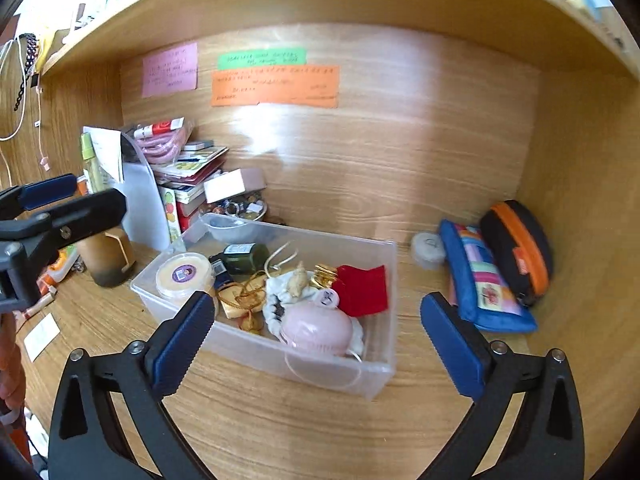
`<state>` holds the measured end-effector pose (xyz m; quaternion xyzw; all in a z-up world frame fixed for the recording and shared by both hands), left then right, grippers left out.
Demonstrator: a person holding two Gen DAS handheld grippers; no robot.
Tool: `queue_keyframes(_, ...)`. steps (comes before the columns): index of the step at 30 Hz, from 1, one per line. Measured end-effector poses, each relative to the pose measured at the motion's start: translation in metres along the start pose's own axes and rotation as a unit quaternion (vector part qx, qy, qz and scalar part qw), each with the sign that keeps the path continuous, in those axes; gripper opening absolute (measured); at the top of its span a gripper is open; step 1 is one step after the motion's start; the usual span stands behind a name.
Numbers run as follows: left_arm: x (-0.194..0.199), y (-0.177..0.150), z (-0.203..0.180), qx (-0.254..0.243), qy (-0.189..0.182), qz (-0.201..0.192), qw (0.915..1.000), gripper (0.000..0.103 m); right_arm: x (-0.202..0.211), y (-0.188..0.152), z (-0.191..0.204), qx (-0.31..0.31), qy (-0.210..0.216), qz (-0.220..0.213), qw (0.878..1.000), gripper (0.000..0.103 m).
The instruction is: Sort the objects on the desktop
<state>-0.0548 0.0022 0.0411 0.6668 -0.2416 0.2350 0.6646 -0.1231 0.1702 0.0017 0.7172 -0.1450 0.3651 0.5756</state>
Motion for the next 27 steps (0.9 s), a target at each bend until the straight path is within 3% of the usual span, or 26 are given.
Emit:
queue_keyframes(4, 0.009, -0.01, -0.003, 0.0, 0.002, -0.005, 1.0, 0.1, 0.013, -0.014, -0.002, -0.025, -0.023, -0.011, 0.999, 0.103)
queue_keyframes(10, 0.011, -0.032, -0.007, -0.002, 0.009, -0.001, 1.0, 0.101, 0.02, -0.028, -0.009, -0.055, -0.009, -0.007, 0.998, 0.103)
queue_keyframes(15, 0.005, -0.048, -0.005, -0.003, 0.023, 0.008, 0.9997, 0.101, 0.023, -0.036, -0.01, -0.06, -0.023, -0.004, 0.998, 0.103)
queue_keyframes(27, -0.02, -0.062, 0.001, 0.0, 0.014, 0.041, 0.9991, 0.101, 0.009, -0.04, -0.006, -0.051, -0.028, 0.013, 0.998, 0.103)
Point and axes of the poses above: each gripper's, at about its wrist camera, not at the fingertips, and x roughly against the way its jaws point, z to its left, y to its top, the point moved 2 cm from there along -x, roughly the way its jaws point, and after that the axes turned 13 degrees about z, right-handed, at the moved point
